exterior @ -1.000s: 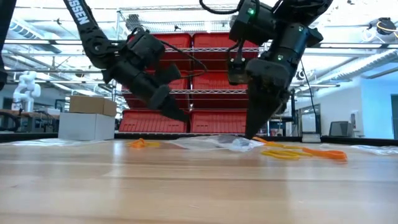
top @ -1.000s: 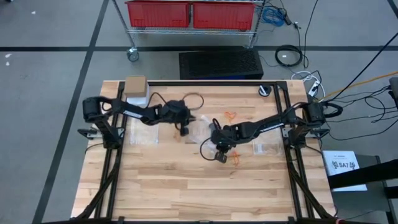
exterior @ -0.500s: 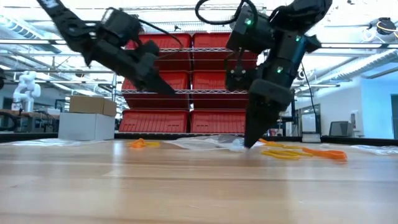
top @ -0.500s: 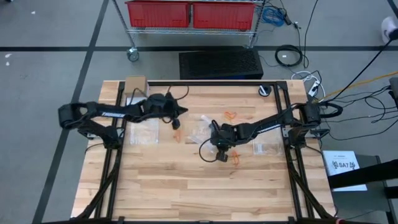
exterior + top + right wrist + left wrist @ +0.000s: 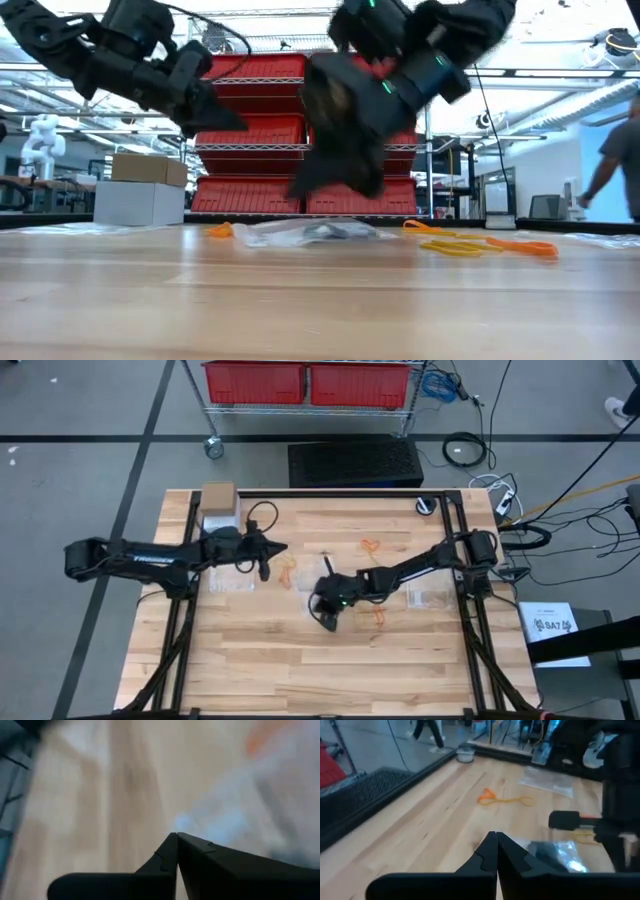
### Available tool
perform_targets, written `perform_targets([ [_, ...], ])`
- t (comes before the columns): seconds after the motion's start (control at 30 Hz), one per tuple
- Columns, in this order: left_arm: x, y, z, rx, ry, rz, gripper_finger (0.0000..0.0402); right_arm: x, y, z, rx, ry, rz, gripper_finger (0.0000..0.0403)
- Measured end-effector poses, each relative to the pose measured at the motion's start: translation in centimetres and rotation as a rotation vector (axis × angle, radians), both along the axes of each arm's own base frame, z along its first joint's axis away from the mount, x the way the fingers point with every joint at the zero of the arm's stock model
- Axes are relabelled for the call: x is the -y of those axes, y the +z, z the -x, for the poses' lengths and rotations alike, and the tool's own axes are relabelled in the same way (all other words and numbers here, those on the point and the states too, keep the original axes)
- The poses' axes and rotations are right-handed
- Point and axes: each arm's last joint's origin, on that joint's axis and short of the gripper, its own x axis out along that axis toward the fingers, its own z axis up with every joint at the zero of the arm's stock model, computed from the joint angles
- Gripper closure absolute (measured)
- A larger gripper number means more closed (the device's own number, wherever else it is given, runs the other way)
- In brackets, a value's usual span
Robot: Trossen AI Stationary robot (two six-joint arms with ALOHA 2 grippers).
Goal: Sort rubber bands
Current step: Close the transparent zip bag
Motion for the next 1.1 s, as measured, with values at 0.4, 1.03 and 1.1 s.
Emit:
perform_targets([
  [0.4,1.1,0.5,0.2,0.015,-0.047,-0.012,0.0400,8.1,2.0,-1.2,-0.134,0.062,0.360,0.0403],
  [1.03,1.3,0.2,0.2,-0.015,0.015,-0.021,0.0400,11.4,-2.3,-0.3,-0.370,-0.417,0.079,0.0403],
  [1.1,1.3,0.2,0.2,-0.013,0.021,-0.015,0.0400,11.1,-2.4,-0.1,-0.394,-0.538,0.049,0.0403],
])
